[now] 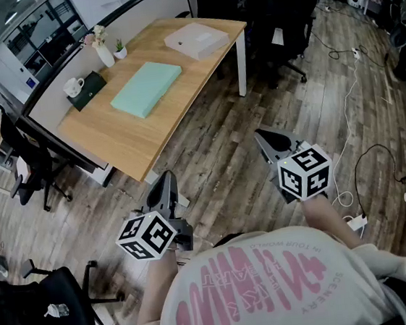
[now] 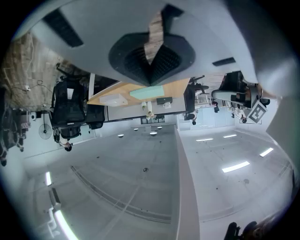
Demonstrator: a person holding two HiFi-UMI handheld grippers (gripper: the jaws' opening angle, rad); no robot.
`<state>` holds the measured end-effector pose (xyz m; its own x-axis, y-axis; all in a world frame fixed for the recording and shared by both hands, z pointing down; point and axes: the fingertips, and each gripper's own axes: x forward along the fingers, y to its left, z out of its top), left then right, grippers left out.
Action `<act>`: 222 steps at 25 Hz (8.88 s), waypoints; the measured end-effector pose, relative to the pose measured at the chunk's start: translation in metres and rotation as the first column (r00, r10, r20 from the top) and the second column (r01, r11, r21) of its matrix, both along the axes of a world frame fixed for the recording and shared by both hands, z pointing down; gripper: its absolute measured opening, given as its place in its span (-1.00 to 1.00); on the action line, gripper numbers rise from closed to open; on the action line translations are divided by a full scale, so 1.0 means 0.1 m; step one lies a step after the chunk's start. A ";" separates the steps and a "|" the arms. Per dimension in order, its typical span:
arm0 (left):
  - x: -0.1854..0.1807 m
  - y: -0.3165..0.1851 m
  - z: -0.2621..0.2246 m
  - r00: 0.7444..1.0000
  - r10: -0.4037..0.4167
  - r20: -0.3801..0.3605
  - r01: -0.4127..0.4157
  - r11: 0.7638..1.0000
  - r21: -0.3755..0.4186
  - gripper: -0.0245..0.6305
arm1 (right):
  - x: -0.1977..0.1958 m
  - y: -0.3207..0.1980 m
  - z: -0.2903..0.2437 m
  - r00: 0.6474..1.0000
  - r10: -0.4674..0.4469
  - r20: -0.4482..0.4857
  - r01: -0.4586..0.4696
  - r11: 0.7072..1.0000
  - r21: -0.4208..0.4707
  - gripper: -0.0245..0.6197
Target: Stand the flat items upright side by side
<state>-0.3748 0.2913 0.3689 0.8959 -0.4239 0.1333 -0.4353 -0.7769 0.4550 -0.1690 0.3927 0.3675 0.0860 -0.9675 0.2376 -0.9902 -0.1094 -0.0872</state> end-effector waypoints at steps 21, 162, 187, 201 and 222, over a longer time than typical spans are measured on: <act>0.34 -0.95 0.83 0.997 -0.037 0.073 0.049 0.984 -0.172 -0.92 | 0.23 -1.01 1.00 0.962 0.005 0.273 0.044 0.985 -0.170 -0.93; 2.55 -5.81 0.36 0.674 -0.686 0.274 0.626 0.728 0.280 0.20 | 1.84 -7.42 -0.16 0.629 -0.768 -0.125 0.776 0.610 0.161 0.50; 2.41 -5.74 0.38 0.696 -0.668 0.264 0.618 0.744 0.253 0.06 | 1.83 -7.32 0.16 0.627 -0.778 -0.025 0.779 0.627 0.009 0.60; 2.34 -5.59 0.17 0.786 -0.571 0.238 0.523 0.819 0.238 0.06 | 2.01 -7.14 0.16 0.750 -0.659 0.061 0.661 0.750 -0.026 0.62; 3.03 -4.74 1.04 0.915 -0.333 0.227 0.355 0.933 -0.063 -0.06 | 3.17 -6.06 0.73 0.892 -0.379 0.248 0.411 0.907 -0.091 0.43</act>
